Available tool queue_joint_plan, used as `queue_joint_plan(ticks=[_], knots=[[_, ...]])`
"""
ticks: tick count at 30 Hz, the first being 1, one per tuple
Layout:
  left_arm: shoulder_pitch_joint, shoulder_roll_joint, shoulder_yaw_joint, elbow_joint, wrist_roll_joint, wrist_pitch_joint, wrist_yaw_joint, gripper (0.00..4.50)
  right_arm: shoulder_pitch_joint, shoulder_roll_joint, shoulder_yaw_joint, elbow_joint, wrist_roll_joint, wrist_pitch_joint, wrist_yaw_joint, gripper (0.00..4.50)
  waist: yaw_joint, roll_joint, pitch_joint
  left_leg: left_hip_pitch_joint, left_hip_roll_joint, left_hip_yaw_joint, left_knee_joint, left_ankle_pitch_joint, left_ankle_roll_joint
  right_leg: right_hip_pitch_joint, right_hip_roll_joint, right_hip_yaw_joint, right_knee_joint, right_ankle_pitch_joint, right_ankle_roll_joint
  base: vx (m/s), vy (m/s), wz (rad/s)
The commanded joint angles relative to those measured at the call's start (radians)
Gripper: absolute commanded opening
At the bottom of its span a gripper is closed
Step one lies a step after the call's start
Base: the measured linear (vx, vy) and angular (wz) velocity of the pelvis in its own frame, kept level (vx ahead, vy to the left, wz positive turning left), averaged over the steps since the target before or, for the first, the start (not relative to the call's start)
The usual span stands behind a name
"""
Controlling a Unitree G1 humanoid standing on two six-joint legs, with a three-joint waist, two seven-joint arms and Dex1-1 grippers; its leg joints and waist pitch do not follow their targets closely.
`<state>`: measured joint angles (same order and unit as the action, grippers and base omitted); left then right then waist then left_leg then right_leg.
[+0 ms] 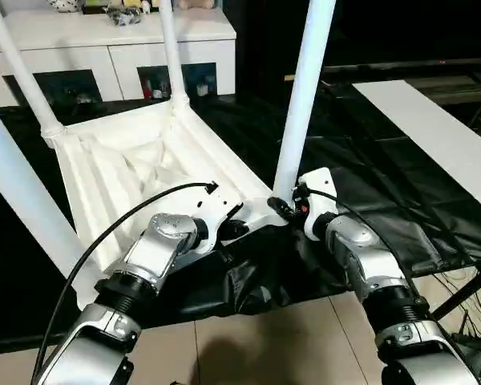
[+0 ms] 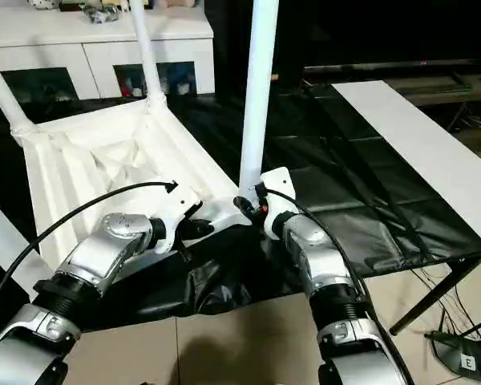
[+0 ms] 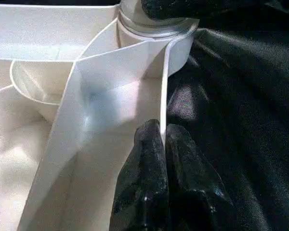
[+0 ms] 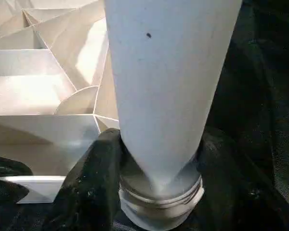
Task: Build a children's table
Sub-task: Rotate leg to tighten
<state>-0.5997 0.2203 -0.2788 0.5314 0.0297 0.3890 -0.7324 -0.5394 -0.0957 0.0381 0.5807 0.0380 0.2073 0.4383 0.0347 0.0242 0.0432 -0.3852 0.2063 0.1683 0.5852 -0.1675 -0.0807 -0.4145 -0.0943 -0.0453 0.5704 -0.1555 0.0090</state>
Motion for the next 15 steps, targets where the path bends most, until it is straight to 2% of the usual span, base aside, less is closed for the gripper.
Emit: queue_joint_plan(ticks=[1, 3, 5, 6, 8, 10, 11, 12, 14, 15], knots=[[-0.014, 0.004, 0.003, 0.023, 0.022, -0.015, 0.027, 0.0, 0.03, 0.03, 0.067, -0.053, 0.019, 0.016, 0.07, 2.54, -0.005, 0.004, -0.055, 0.028, 0.001, -0.007, -0.084, -0.469, -0.009, 0.026, -0.025, 0.002, -0.094, -0.539, -0.089, 0.0, 0.0, 0.0], [0.001, 0.033, -0.014, 0.011, 0.019, -0.027, -0.014, 0.0, 0.044, 0.004, 0.056, -0.083, 0.044, 0.047, 0.1, 2.68, -0.002, 0.002, -0.055, 0.027, 0.002, -0.006, -0.086, -0.463, -0.005, 0.027, -0.025, 0.005, -0.09, -0.515, -0.098, 0.0, 0.0, 0.0], [0.008, 0.047, -0.021, 0.006, 0.019, -0.035, -0.033, 0.0, 0.049, -0.026, 0.069, -0.093, 0.036, 0.051, 0.127, 2.86, -0.001, 0.003, -0.058, 0.018, 0.005, -0.005, -0.089, -0.431, -0.004, 0.034, -0.026, 0.01, -0.077, -0.445, -0.119, 0.0, 0.0, 0.0], [0.012, 0.057, -0.025, 0.002, 0.02, -0.041, -0.046, 0.0, 0.052, -0.047, 0.077, -0.1, 0.031, 0.051, 0.152, 2.86, 0.0, -0.002, -0.056, 0.017, 0.004, -0.004, -0.089, -0.426, -0.003, 0.038, -0.025, 0.009, -0.075, -0.434, -0.125, 0.0, 0.0, 0.0], [0.024, 0.083, -0.04, -0.005, 0.026, -0.073, -0.088, 0.0, 0.065, -0.1, 0.085, -0.125, 0.039, 0.063, 0.23, 2.95, 0.0, 0.001, -0.057, 0.017, 0.004, -0.002, -0.086, -0.42, 0.003, 0.039, -0.026, 0.012, -0.074, -0.423, -0.129, 0.0, 0.0, 0.0], [0.038, 0.114, -0.063, -0.012, 0.033, -0.132, -0.153, 0.0, 0.091, -0.174, 0.104, -0.16, 0.039, 0.049, 0.344, 2.95, 0.0, -0.002, -0.056, 0.016, 0.004, 0.001, -0.084, -0.417, 0.01, 0.039, -0.027, 0.014, -0.075, -0.426, -0.131, 0.0, 0.0, 0.0], [0.041, 0.119, -0.068, -0.014, 0.034, -0.149, -0.167, 0.0, 0.097, -0.187, 0.108, -0.167, 0.038, 0.045, 0.364, 2.95, 0.002, 0.001, -0.056, 0.017, 0.005, 0.002, -0.083, -0.415, 0.014, 0.037, -0.027, 0.015, -0.077, -0.426, -0.133, 0.0, 0.0, 0.0], [0.06, 0.144, -0.085, -0.038, 0.023, -0.185, -0.238, 0.0, 0.121, -0.244, 0.122, -0.189, 0.04, 0.021, 0.445, 2.95, 0.004, 0.007, -0.058, 0.02, 0.005, 0.001, -0.081, -0.413, 0.017, 0.037, -0.028, 0.015, -0.077, -0.417, -0.142, 0.0, 0.0, 0.0], [0.087, 0.185, -0.108, -0.084, -0.002, -0.212, -0.342, 0.0, 0.159, -0.319, 0.127, -0.222, 0.054, 0.0, 0.541, 2.95, 0.01, 0.004, -0.059, 0.02, 0.011, 0.003, -0.082, -0.4, 0.023, 0.041, -0.029, 0.018, -0.073, -0.38, -0.157, 0.0, 0.0, 0.0], [0.095, 0.197, -0.114, -0.097, -0.008, -0.215, -0.368, 0.0, 0.17, -0.343, 0.127, -0.233, 0.06, -0.004, 0.568, 2.95, 0.013, 0.011, -0.06, 0.024, 0.013, 0.005, -0.081, -0.379, 0.026, 0.038, -0.028, 0.021, -0.067, -0.342, -0.178, 0.0, 0.0, 0.0]])
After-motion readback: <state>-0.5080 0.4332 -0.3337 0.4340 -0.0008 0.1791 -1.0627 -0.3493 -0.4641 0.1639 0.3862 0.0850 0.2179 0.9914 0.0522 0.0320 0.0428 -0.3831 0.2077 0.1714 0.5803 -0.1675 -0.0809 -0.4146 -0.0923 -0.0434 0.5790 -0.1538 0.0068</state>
